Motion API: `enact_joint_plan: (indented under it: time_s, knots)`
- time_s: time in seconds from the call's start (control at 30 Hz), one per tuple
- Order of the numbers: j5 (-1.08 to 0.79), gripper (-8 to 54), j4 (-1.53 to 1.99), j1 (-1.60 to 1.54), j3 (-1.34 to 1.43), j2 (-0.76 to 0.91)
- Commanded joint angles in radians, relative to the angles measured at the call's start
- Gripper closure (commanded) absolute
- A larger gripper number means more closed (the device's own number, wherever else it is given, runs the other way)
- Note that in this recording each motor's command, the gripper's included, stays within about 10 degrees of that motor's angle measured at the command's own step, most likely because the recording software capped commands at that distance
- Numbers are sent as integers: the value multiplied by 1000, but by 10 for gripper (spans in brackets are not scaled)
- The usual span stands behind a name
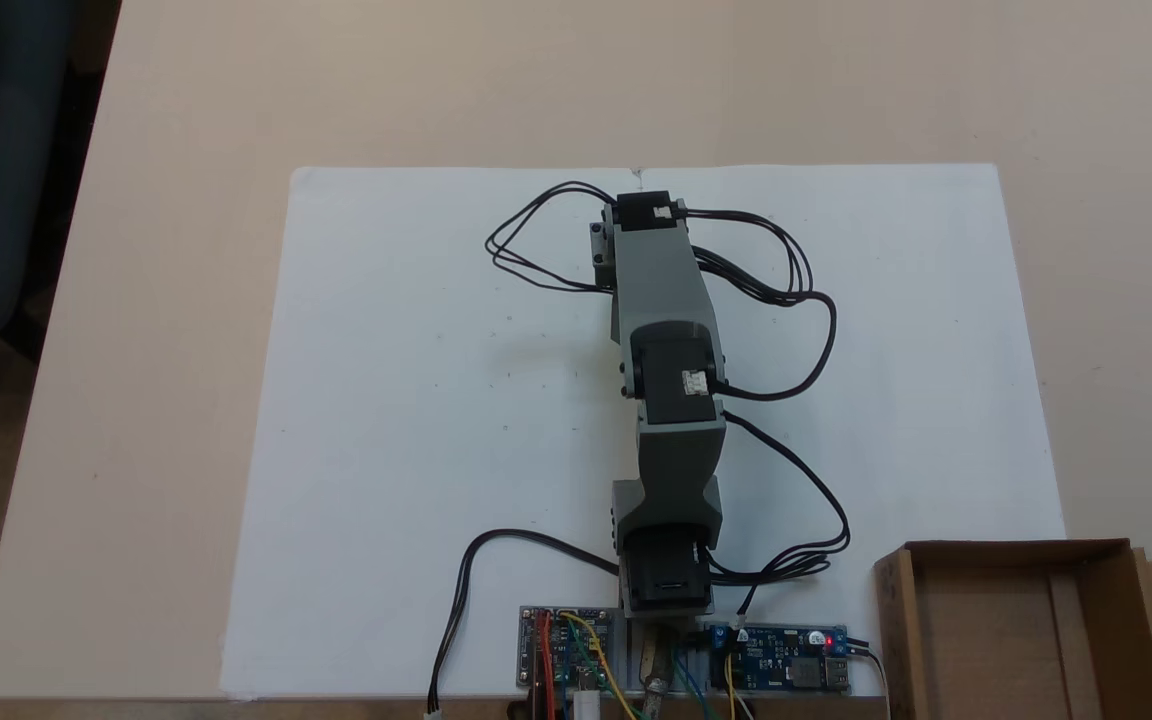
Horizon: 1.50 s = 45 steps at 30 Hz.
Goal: Grasp a green dice and put it in the bin.
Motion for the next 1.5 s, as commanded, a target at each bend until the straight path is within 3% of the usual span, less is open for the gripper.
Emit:
enact_joint_plan:
  time_s: [0.0,0.2,0.5,0.6,1.1,1.47]
  knots:
    - [35,95,-34,8,-46,23]
    - [34,123,-32,12,-49,23]
    - [34,248,-32,14,-49,23]
    - [32,329,-32,15,-49,25]
    - [34,329,-89,64,-55,80]
    - [-15,329,-143,397,-279,195]
